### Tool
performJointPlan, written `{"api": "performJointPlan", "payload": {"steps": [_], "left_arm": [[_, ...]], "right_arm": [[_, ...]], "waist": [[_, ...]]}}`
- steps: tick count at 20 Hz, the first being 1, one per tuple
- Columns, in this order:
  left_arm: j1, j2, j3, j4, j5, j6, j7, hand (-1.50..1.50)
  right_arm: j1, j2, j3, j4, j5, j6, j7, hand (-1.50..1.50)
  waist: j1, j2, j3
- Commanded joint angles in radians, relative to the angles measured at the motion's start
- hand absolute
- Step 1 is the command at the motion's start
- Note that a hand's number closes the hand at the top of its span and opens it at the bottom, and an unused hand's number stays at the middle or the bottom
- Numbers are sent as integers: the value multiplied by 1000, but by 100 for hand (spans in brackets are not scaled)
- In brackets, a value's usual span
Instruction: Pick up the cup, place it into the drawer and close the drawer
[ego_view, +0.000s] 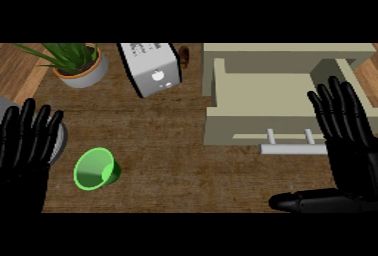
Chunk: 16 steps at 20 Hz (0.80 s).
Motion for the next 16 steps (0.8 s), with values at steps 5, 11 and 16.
{"api": "performJointPlan", "payload": {"steps": [5,11,16], "left_arm": [[18,-30,-18,75,-15,-17,-72,-150],[17,-32,-48,-24,-43,63,44,-150],[45,-32,-95,59,-73,85,-41,-150]], "right_arm": [[-25,8,-15,24,-14,10,10,-150],[-54,-1,-34,50,-21,21,1,-150],[-34,2,-39,17,-20,21,-10,-150]], "waist": [[-1,-1,0],[0,-1,0],[-2,-1,0]]}}
